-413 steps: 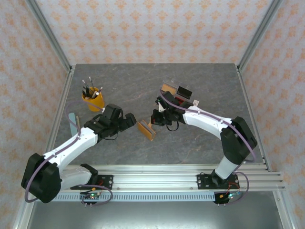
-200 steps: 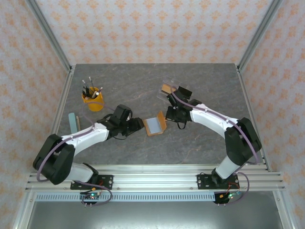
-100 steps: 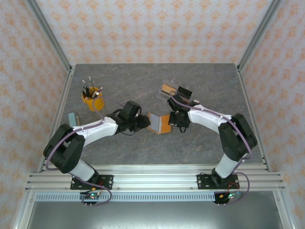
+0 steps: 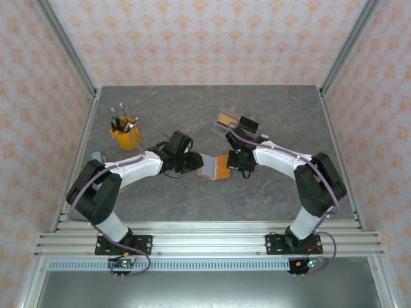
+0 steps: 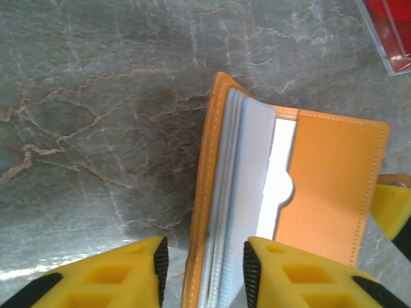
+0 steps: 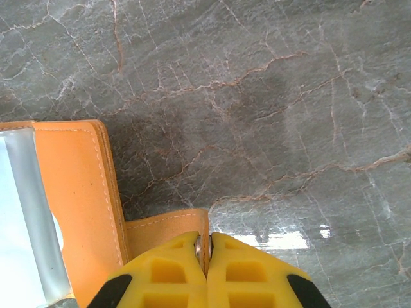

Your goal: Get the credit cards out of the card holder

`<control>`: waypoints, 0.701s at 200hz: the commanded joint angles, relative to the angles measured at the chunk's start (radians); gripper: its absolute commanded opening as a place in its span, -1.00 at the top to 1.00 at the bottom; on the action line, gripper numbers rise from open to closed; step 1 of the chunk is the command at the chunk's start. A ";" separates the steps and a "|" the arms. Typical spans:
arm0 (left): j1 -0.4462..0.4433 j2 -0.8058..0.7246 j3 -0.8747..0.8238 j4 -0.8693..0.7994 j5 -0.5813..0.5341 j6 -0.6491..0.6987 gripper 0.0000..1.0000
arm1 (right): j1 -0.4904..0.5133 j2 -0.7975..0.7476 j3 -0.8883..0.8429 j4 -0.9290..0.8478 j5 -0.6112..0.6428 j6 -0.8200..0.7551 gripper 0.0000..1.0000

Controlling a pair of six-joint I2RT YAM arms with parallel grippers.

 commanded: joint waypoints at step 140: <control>-0.011 0.063 0.099 -0.071 0.062 0.048 0.43 | -0.004 0.056 0.032 -0.012 -0.008 -0.015 0.97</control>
